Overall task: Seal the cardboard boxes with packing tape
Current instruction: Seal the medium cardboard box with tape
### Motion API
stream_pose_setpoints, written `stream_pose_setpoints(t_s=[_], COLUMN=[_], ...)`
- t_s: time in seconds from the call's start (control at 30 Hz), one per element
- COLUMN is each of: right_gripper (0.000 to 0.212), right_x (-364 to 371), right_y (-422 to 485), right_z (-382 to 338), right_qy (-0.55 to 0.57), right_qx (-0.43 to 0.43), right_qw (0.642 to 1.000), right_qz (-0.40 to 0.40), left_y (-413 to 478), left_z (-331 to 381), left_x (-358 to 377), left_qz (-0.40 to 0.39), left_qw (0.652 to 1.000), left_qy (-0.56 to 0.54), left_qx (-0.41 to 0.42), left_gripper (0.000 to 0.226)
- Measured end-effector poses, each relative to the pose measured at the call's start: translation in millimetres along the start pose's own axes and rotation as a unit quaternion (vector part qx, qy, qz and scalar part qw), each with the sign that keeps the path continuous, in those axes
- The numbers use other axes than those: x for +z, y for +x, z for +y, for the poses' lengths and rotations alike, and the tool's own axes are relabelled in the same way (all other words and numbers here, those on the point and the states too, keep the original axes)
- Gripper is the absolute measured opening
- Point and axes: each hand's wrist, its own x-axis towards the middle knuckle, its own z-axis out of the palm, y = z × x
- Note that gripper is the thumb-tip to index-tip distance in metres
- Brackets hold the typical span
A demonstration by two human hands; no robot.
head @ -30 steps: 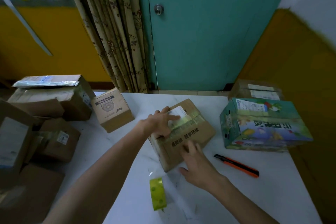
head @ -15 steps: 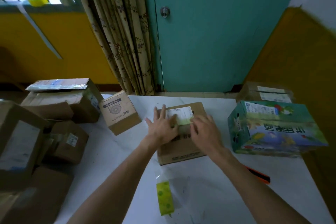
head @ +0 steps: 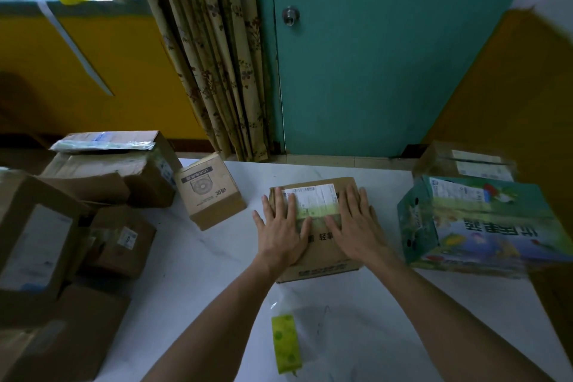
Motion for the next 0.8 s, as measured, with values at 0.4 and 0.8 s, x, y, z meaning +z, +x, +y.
stream_pose_setpoints(t_s=[0.4, 0.8], right_gripper=[0.089, 0.075], right_x=[-1, -6], right_y=[-2, -4], right_z=[-5, -6], right_qy=[-0.021, 0.039], right_qx=[-0.018, -0.001], right_qw=[1.0, 0.998], right_qz=[0.014, 0.041], left_y=[9, 6], left_z=[3, 4], left_x=[-2, -4], left_qz=[0.02, 0.032], left_qw=[0.997, 0.997], left_qy=[0.048, 0.036], left_qx=[0.064, 0.051], left_gripper=[0.073, 0.077])
